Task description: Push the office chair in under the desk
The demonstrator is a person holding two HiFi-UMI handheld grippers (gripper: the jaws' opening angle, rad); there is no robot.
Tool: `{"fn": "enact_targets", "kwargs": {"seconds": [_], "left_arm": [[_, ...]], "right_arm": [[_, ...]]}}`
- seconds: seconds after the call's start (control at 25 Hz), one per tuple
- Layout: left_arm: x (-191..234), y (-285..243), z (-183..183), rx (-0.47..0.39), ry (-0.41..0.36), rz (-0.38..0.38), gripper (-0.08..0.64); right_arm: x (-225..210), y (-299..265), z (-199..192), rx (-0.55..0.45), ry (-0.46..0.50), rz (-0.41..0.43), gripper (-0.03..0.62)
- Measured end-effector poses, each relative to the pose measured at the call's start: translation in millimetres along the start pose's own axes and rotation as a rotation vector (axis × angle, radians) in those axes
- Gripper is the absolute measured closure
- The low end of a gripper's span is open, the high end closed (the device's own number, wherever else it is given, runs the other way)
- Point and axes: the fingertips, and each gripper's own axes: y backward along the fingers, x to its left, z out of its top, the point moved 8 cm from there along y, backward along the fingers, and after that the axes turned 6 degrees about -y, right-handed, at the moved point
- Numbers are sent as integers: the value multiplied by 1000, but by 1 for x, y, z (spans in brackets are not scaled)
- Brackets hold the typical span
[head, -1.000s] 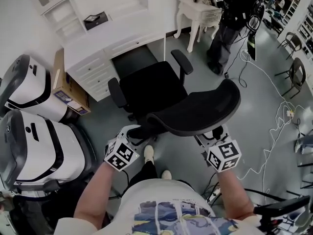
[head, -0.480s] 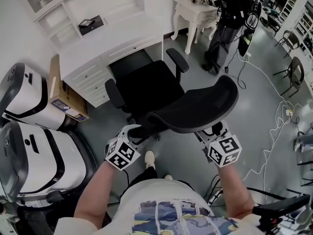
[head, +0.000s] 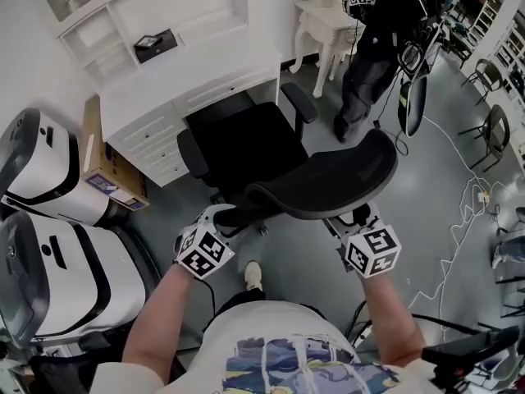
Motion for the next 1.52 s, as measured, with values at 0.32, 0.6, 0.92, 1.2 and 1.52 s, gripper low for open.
{"fn": "enact_targets", "kwargs": {"seconds": [0.32,0.6,0.92,1.2,1.52], "left_arm": [[37,-4,-8,1,0,7,348],[68,-9,-14,-2,-7,6,348],[98,-14,-18,-4,-12,4,348],[116,-20,-19,-8,-17,8,348],[123,-28,-12,-31,-13,7,348]], "right_arm": [[0,-34,14,3,4,1,245],[-1,-62,25,8,1,3,244],[-4,-89,36,1,-6,4,244],[-10,-107,42,-5,-5,13,244],[-24,-115,52,-11,-6,28,244]]}}
